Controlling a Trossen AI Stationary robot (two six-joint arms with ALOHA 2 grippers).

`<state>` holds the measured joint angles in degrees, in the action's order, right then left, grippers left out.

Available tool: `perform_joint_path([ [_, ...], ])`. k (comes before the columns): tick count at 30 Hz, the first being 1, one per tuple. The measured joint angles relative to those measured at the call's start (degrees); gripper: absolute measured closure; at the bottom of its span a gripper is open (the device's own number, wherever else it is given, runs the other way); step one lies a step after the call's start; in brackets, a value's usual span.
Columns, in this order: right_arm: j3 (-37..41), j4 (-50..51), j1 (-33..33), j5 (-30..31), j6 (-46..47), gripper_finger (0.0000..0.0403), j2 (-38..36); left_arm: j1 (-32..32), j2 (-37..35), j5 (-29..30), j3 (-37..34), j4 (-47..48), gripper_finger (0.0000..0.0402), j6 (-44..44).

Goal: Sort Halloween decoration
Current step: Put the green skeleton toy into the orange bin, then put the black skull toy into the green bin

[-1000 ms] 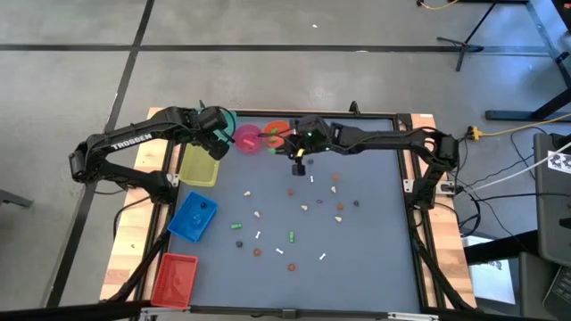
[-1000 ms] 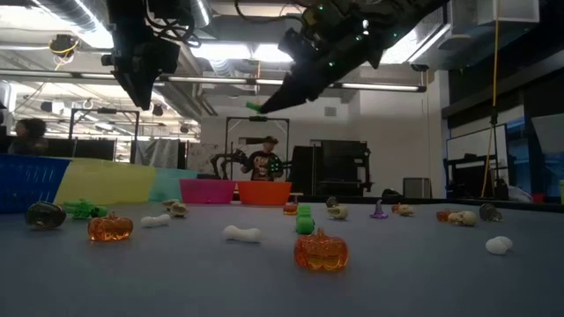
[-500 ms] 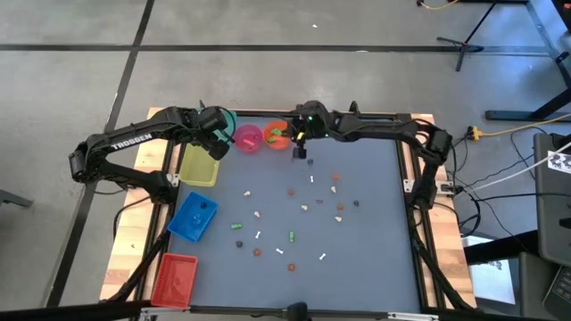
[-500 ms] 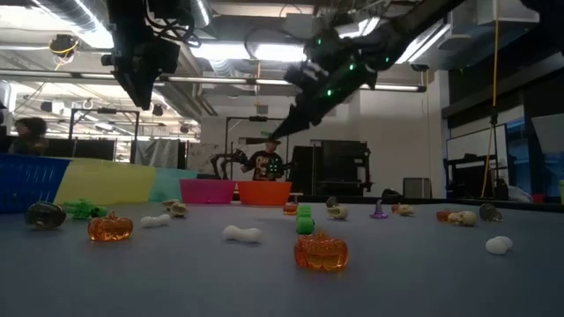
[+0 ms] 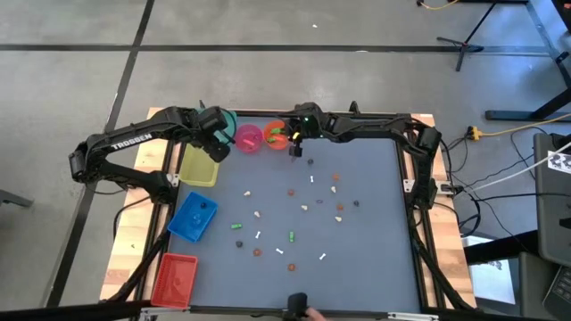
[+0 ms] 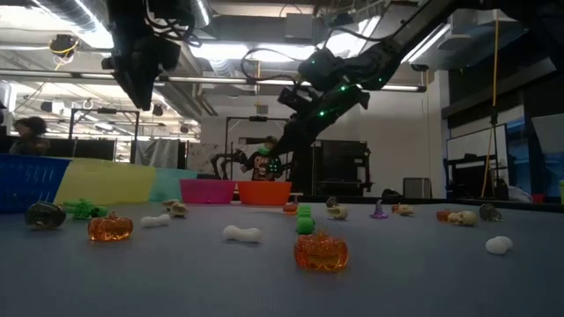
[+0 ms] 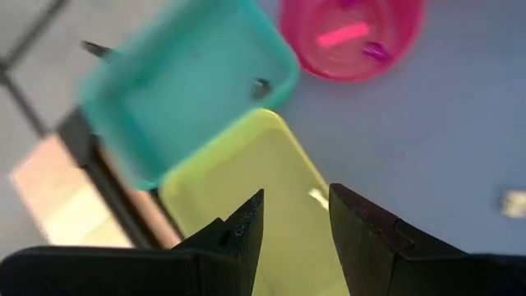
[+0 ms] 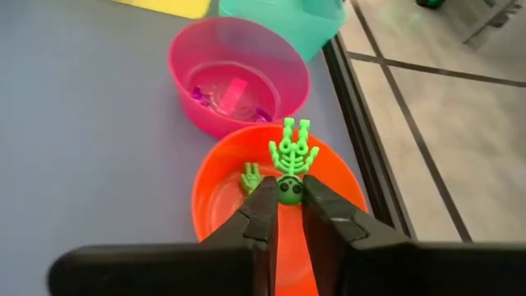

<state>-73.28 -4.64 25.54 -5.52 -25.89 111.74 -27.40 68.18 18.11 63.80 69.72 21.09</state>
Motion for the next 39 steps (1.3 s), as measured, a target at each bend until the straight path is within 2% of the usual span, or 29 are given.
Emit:
perform_joint_path([
  [7, 0.00, 0.94, 0.00, 1.99, 0.00, 0.0302, 0.00, 1.67, 0.00, -14.09, -0.01, 3.86, 0.0279, 5.08],
  [15, 0.00, 3.15, 0.00, 2.07, 0.01, 0.0268, 0.00, 13.10, 0.02, -19.01, -0.02, 12.73, 0.0279, 19.14],
  [23, 0.02, 4.41, 0.00, 2.07, 0.02, 0.0268, 0.00, 29.12, 0.02, -19.00, -0.02, 12.76, 0.0279, 36.93],
  [30, 0.02, 5.00, 0.00, 2.09, 0.02, 0.0268, 0.00, 41.36, 0.04, -14.91, -0.02, 12.76, 0.0279, 50.37],
  [33, 0.02, 5.00, 0.00, 2.07, 0.02, 0.0268, 0.00, 44.77, 0.04, -12.96, -0.01, 12.76, 0.0279, 54.20],
  [39, 0.02, 5.04, 0.00, 2.07, 0.02, 0.0268, 0.00, 48.35, 0.04, -13.11, -0.02, 12.74, 0.0278, 57.33],
])
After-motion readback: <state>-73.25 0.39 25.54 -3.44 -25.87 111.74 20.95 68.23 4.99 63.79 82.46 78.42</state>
